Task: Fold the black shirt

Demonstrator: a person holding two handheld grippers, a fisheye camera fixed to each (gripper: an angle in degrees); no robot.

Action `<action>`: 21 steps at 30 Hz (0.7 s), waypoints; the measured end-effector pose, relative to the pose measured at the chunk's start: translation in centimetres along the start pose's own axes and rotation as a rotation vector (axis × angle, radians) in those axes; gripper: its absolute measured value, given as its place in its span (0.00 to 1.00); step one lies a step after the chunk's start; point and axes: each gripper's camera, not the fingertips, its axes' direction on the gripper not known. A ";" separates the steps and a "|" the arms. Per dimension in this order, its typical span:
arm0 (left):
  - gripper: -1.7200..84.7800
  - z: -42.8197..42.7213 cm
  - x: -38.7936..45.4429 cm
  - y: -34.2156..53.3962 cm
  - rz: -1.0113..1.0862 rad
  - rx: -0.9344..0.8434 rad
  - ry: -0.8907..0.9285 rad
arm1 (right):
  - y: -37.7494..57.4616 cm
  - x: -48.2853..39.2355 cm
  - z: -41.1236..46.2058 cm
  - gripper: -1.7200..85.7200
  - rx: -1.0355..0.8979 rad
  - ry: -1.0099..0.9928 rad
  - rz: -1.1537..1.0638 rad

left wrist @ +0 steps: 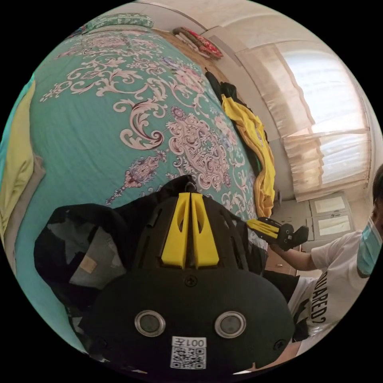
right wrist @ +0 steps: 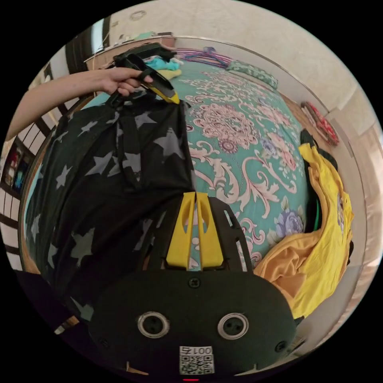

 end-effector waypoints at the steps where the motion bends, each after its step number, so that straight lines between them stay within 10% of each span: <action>1: 0.01 0.1 -0.2 -0.1 0.004 -0.028 -0.020 | 0.2 0.0 0.2 0.03 -0.005 0.015 -0.004; 21: 0.01 1.6 0.3 -6.4 0.015 -0.057 -0.001 | -0.3 0.3 0.1 0.03 0.005 0.007 -0.039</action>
